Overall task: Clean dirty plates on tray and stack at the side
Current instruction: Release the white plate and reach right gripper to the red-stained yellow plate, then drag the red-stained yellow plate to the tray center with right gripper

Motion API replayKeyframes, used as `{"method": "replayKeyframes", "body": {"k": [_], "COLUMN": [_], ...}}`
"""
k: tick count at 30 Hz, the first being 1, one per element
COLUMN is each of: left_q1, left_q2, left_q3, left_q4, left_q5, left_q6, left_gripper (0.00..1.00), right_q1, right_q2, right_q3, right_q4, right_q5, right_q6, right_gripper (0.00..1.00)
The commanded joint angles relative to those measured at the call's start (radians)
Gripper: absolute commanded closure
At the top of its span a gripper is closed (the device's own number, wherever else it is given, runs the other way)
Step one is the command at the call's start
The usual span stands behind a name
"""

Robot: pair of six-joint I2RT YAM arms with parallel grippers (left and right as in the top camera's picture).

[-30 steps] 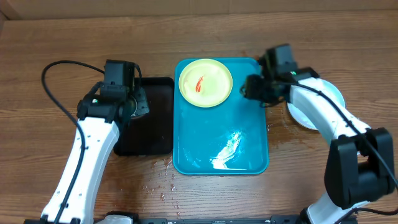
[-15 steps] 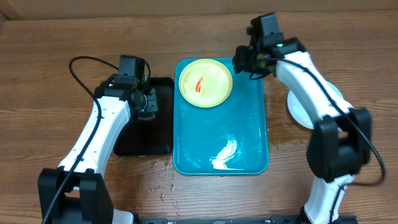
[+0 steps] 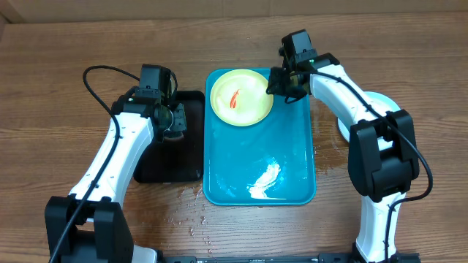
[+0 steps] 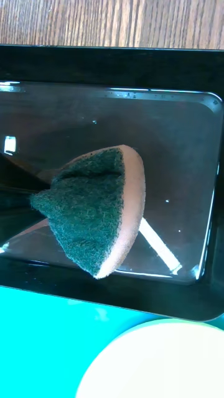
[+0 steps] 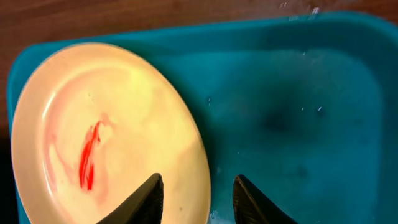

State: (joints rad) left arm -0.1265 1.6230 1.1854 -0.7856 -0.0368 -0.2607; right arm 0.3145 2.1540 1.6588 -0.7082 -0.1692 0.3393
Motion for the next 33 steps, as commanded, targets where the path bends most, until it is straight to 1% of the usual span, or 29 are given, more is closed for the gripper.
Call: {"method": "replayKeyframes", "body": {"k": [1, 7, 9, 11, 15, 17, 24, 29, 31, 33], "left_q1": [0.001, 0.001, 0.001, 0.001, 0.001, 0.001, 0.001, 0.001, 0.001, 0.001], "left_q2": [0.000, 0.000, 0.000, 0.000, 0.000, 0.000, 0.000, 0.000, 0.000, 0.000], "left_q3": [0.012, 0.012, 0.012, 0.012, 0.012, 0.012, 0.012, 0.012, 0.012, 0.012], "left_q4": [0.006, 0.005, 0.005, 0.003, 0.001, 0.002, 0.016, 0.023, 0.030, 0.031], "left_q5": [0.011, 0.012, 0.012, 0.012, 0.011, 0.011, 0.012, 0.012, 0.012, 0.012], "left_q6": [0.014, 0.015, 0.015, 0.015, 0.015, 0.016, 0.049, 0.064, 0.068, 0.068], "left_gripper": [0.96, 0.96, 0.96, 0.96, 0.96, 0.96, 0.96, 0.96, 0.96, 0.96], "right_q1": [0.000, 0.000, 0.000, 0.000, 0.000, 0.000, -0.001, 0.001, 0.003, 0.007], "right_q2": [0.003, 0.003, 0.003, 0.003, 0.002, -0.006, -0.095, -0.112, -0.112, -0.112], "right_q3": [-0.037, -0.093, -0.116, -0.129, -0.126, -0.122, -0.107, -0.109, -0.111, -0.111], "right_q4": [0.000, 0.037, 0.064, 0.080, 0.065, 0.025, -0.214, -0.396, -0.425, -0.444], "right_q5": [-0.030, -0.030, -0.030, -0.034, -0.034, -0.034, -0.031, -0.039, -0.050, -0.059], "right_q6": [-0.002, 0.010, 0.010, 0.010, 0.009, 0.013, -0.003, 0.058, 0.057, 0.057], "right_gripper": [0.62, 0.62, 0.64, 0.72, 0.91, 0.96, 0.96, 0.96, 0.96, 0.91]}}
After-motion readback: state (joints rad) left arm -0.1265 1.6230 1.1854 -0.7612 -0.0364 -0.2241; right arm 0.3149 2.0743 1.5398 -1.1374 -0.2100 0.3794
